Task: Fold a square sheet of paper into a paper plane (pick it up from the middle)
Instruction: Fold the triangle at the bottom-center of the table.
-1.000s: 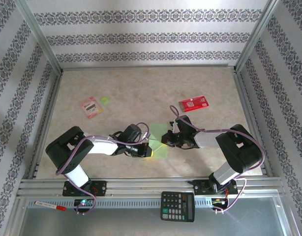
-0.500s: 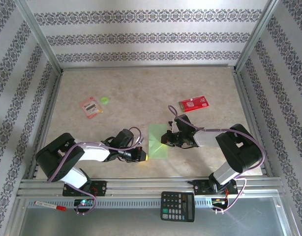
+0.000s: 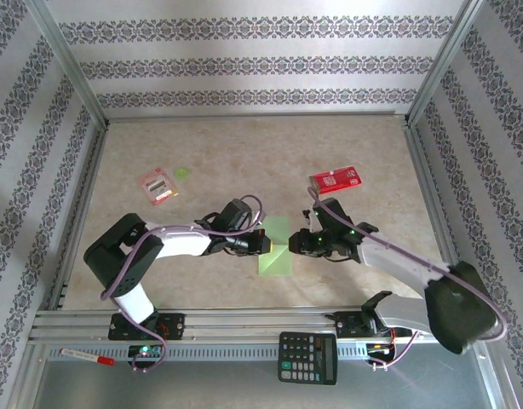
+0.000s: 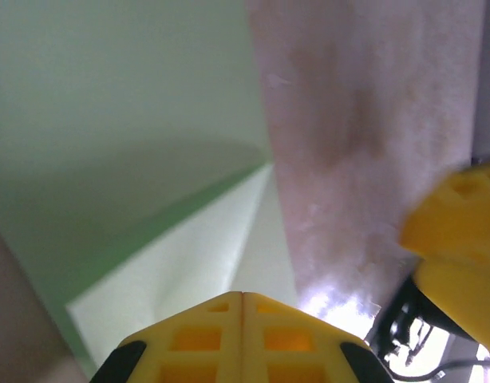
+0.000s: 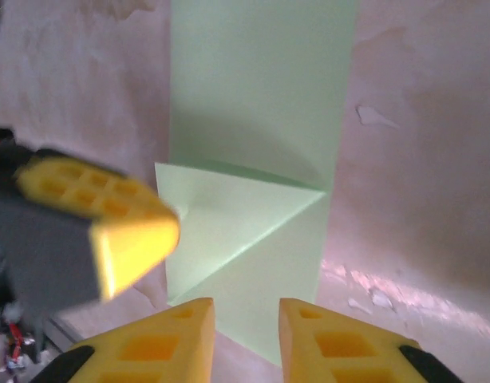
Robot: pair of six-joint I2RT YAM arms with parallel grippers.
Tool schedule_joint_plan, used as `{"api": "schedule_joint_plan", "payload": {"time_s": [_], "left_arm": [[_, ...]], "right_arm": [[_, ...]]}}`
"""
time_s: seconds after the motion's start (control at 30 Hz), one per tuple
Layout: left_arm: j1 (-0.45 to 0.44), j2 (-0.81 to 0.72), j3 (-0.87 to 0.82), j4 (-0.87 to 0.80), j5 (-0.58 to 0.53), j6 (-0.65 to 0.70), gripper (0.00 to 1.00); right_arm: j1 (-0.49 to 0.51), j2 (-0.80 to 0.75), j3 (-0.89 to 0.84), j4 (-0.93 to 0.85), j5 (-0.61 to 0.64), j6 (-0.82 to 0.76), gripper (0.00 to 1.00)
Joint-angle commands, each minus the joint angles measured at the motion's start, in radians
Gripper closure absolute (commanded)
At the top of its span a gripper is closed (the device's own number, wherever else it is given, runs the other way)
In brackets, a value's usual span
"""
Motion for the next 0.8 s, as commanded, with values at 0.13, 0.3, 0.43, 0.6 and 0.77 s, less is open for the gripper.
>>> {"api": "schedule_joint_plan", "payload": {"time_s": [0.13, 0.3, 0.43, 0.6, 0.77], "left_arm": [[0.04, 0.071, 0.035, -0.08, -0.009, 0.097, 1.0], [0.042, 0.1, 0.012, -0.045, 0.002, 0.093, 1.0], [0.042, 0.1, 0.003, -0.041, 0.004, 0.094, 1.0], [0.042, 0.096, -0.007, -0.042, 0.003, 0.097, 1.0], [0.042, 0.101, -0.008, -0.037, 0.008, 0.093, 1.0]], "right_arm": [[0.164, -0.059, -0.101, 0.001, 0.21, 0.255, 0.65], [0.24, 0.003, -0.096, 0.054, 0.266, 0.314, 0.64], [0.257, 0.053, -0.09, 0.078, 0.271, 0.326, 0.64], [0.267, 0.078, -0.097, 0.126, 0.257, 0.334, 0.65], [0.275, 0.089, -0.107, 0.173, 0.239, 0.344, 0.67]]}}
